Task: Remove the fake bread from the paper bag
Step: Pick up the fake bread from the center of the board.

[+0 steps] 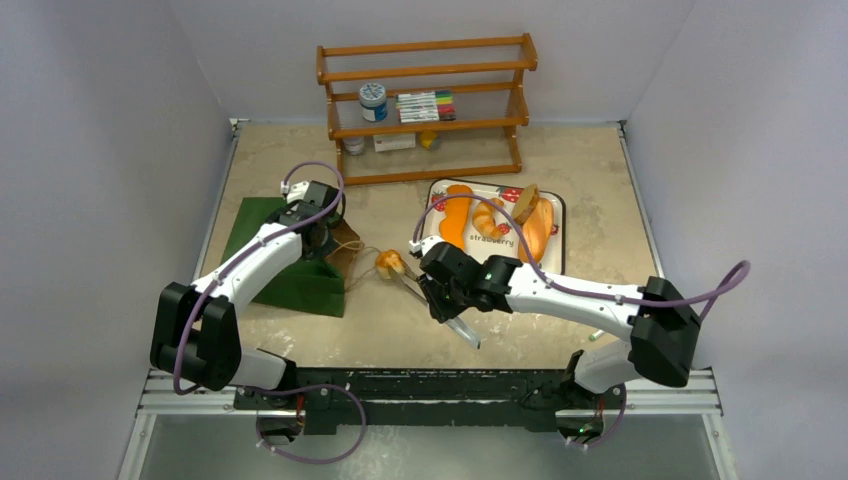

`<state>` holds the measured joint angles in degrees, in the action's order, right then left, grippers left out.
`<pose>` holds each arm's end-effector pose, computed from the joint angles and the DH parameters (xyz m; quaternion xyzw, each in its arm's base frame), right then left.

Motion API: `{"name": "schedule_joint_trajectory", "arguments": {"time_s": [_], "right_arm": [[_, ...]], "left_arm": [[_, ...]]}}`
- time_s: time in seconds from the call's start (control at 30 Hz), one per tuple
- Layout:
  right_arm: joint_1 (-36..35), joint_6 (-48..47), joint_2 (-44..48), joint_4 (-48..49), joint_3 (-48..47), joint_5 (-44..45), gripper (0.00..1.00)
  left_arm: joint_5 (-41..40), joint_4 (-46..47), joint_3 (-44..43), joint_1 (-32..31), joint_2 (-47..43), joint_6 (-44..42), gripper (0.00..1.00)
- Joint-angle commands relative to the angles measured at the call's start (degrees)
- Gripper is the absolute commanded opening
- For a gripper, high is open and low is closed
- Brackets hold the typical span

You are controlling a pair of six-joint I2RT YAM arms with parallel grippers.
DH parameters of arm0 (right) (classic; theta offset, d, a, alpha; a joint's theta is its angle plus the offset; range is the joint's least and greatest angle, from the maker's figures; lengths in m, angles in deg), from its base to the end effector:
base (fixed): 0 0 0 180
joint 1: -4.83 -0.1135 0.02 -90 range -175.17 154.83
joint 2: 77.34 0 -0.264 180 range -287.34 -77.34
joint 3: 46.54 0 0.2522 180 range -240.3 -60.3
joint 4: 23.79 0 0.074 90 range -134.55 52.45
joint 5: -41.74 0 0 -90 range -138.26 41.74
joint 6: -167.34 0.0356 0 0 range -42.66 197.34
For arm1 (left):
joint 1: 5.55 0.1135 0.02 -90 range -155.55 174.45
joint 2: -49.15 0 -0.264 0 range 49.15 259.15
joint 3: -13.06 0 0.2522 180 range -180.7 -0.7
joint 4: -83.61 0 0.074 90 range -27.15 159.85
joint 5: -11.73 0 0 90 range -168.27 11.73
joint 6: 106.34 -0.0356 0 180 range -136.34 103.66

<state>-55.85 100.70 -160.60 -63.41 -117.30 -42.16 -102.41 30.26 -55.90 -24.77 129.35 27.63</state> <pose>0.1514 0.2618 0.2347 -0.2858 0.9004 0.1796 0.2745 0.2580 -0.0745 0.2283 -0.2494 0.9219 0.0611 0.2901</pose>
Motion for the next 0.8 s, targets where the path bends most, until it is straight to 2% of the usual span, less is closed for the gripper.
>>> {"name": "schedule_joint_trajectory", "arguments": {"time_s": [0.0, 0.4, 0.77], "right_arm": [[0.1, 6.2, 5.1, -4.1, -2.9, 3.4, 0.17], [0.1, 13.0, 11.9, -10.5, -6.5, 10.1, 0.16], [0.1, 23.0, 19.2, -18.6, -6.8, 18.4, 0.17]], "left_arm": [[-1.4, 0.6, -1.8, -0.3, 0.2, 0.9, 0.0], [-0.9, 1.6, -2.1, -0.2, 1.6, 0.4, 0.0], [0.2, 2.7, -2.8, -0.3, 3.3, 0.0, 0.0]]}}
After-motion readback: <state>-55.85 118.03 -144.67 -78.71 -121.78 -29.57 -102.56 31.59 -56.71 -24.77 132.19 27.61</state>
